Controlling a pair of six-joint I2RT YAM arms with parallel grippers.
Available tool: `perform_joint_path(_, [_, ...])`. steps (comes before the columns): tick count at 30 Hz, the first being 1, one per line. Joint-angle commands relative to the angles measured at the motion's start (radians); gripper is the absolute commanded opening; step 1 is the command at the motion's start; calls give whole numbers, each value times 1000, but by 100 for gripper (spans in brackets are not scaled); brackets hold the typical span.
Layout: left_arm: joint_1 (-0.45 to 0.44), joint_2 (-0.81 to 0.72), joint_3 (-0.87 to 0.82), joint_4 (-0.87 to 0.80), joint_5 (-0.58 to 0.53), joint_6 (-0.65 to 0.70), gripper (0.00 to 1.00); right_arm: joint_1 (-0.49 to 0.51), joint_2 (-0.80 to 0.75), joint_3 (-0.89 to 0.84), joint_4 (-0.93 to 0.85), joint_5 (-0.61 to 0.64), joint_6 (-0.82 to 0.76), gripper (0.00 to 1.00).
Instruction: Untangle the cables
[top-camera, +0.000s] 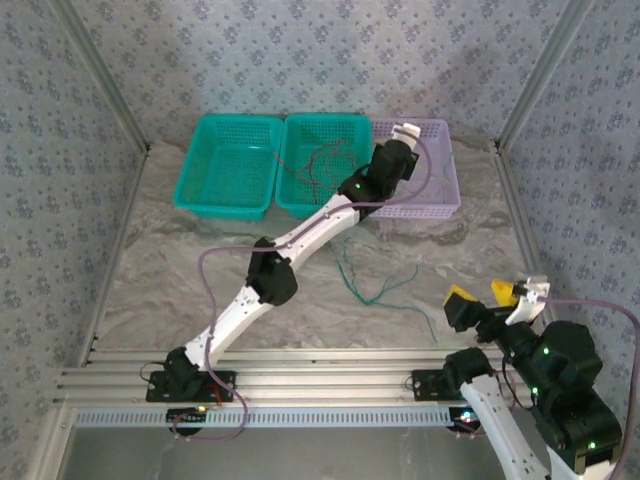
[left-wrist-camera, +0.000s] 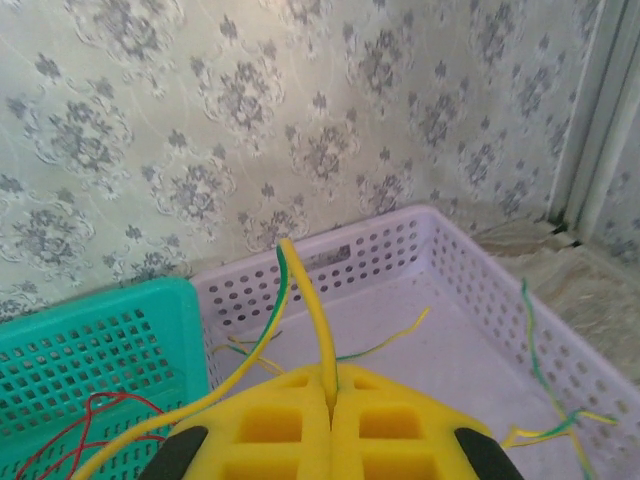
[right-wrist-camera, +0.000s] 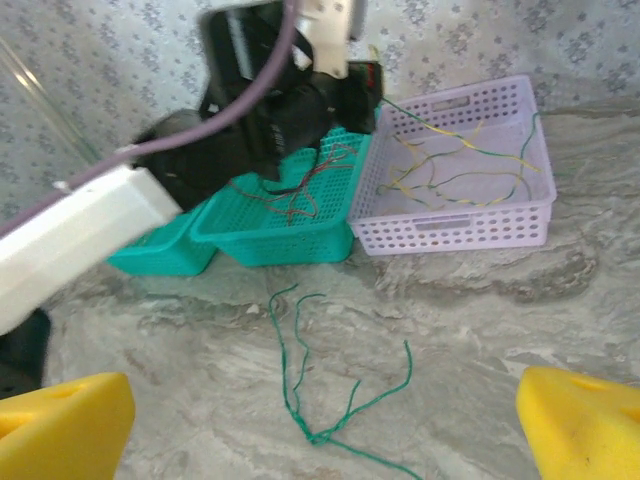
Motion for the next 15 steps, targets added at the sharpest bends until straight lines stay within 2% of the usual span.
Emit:
perform_joint_path(1, [-2,19,53,137,-23,48,0,-12,-30,-17,-60,-64,19,100])
perform_joint_path(9, [-22,89,50,59,-97,82,0,-14,-35,-26,-42,-104,39,100])
perform_joint_path(15, [-18,74,50,-28,-155,84,0,-15,-34,-24,-42,-102,47,100])
